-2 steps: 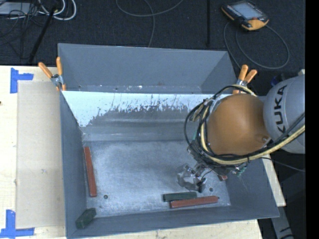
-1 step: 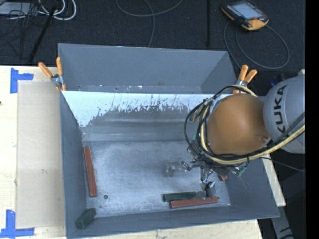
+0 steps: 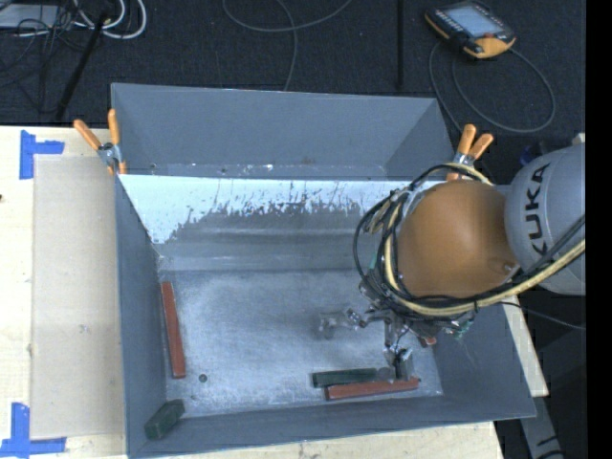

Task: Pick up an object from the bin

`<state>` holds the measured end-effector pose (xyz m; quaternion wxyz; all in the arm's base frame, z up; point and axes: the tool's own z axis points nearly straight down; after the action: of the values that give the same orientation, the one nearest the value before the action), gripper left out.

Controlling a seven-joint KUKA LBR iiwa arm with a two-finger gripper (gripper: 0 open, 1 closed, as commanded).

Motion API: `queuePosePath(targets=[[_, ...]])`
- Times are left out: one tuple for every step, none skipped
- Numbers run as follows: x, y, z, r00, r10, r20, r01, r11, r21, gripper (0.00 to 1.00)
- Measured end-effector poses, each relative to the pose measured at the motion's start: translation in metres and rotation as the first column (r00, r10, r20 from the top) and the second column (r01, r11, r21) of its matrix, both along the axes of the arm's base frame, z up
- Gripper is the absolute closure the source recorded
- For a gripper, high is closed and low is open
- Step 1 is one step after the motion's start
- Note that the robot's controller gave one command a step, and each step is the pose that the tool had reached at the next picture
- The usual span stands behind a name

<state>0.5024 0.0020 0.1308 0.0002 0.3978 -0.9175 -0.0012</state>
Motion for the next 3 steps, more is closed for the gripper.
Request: queuePosePath(targets=[[-0.019, 0.018, -0.005, 0.999, 0.044, 0.0, -0.044, 0.999, -0.002, 0.0], [-0.024, 0.019, -0.058, 0.997, -0.072, 0.012, 0.072, 0.997, 0.001, 1.0], [-0.024, 0.019, -0.058, 0.997, -0.072, 0.012, 0.072, 0.997, 0.001, 1.0]])
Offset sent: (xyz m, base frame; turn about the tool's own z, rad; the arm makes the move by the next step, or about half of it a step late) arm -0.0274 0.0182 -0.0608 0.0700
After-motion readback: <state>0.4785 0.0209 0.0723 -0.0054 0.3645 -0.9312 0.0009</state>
